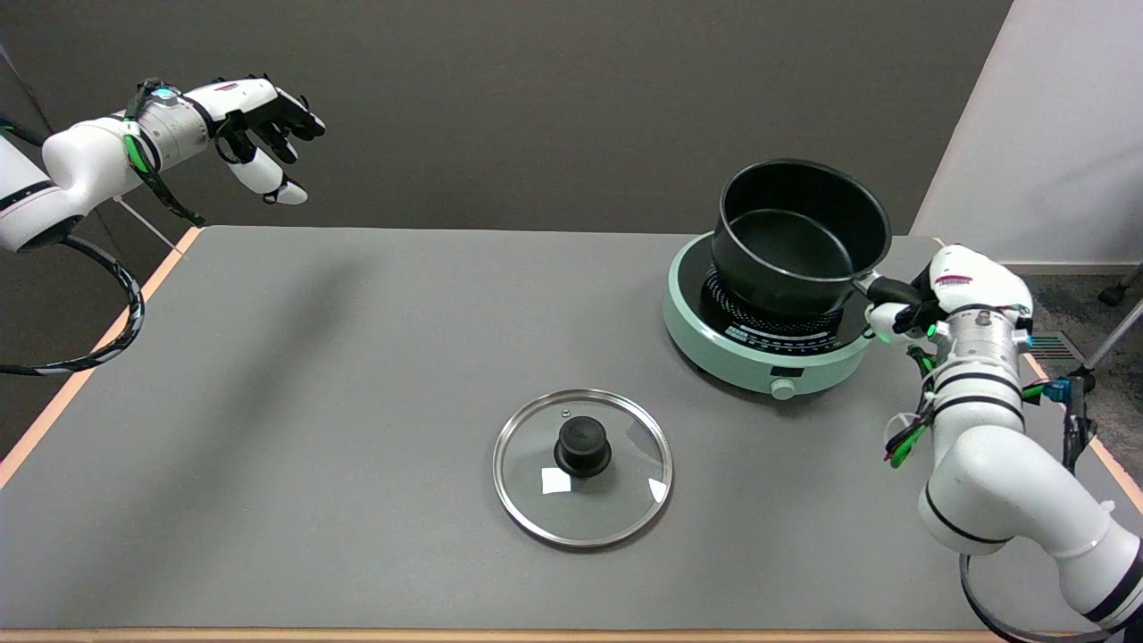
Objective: Place the pot onto the induction cooker.
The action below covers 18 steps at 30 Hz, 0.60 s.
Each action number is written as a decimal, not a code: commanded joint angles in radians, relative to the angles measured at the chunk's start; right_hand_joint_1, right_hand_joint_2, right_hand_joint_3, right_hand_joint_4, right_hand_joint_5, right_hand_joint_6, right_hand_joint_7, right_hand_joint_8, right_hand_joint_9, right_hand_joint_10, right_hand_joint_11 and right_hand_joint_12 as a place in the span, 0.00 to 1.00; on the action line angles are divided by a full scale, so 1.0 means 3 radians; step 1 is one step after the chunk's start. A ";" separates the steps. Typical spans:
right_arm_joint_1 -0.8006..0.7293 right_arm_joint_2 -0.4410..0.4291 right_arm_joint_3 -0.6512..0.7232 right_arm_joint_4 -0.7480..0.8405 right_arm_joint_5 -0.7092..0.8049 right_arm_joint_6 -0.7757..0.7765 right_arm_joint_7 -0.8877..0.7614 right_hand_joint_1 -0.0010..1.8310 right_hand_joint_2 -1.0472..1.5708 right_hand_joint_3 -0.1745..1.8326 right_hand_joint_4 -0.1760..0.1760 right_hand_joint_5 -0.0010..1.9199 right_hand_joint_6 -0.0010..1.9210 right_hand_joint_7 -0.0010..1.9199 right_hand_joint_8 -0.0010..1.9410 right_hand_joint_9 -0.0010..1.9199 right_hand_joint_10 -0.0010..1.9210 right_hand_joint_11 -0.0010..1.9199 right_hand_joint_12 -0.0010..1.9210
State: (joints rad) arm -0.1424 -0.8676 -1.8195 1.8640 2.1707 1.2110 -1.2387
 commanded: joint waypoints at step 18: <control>0.0100 0.0322 0.0673 -0.0077 0.0305 -0.0591 -0.0228 0.68 0.72 0.60 0.22 0.76 0.76 0.76 0.75 0.76 0.76 0.76 0.76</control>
State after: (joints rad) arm -0.1205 -0.8458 -1.7048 1.8444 2.2188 1.1177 -1.2851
